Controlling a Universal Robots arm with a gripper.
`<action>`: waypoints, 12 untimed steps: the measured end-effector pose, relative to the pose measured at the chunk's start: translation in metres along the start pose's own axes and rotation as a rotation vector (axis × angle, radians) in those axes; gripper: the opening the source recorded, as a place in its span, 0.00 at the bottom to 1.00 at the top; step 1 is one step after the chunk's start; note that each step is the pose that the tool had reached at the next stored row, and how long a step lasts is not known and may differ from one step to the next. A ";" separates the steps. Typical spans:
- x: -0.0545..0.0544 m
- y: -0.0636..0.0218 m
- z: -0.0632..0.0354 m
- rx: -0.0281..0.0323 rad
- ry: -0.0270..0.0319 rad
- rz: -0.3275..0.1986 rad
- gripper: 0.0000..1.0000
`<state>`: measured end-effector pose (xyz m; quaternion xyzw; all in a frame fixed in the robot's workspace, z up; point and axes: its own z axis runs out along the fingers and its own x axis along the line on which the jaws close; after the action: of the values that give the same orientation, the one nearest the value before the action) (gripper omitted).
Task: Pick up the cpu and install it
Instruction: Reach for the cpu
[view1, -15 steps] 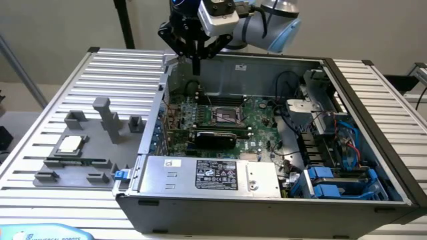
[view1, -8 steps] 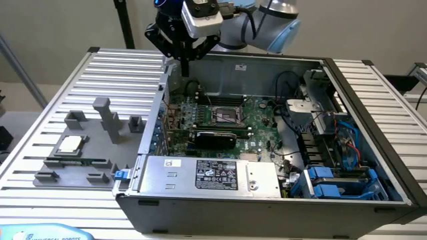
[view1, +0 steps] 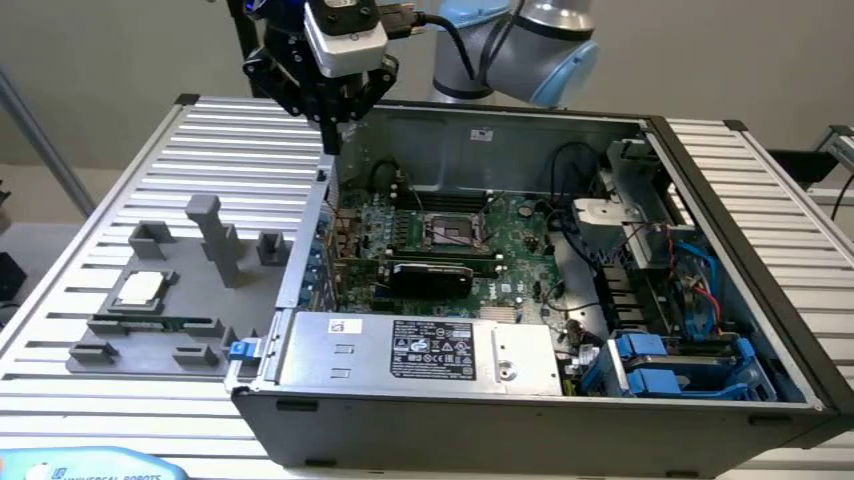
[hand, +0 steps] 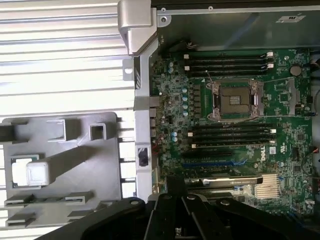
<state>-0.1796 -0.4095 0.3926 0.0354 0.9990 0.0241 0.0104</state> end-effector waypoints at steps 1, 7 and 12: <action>0.004 -0.0006 -0.0001 0.0000 0.0001 0.000 0.11; 0.032 -0.0039 -0.0008 0.0000 0.0000 0.000 0.11; 0.054 -0.0062 -0.0013 0.0000 0.0000 0.000 0.11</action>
<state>-0.2341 -0.4119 0.3926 0.0354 0.9990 0.0241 0.0104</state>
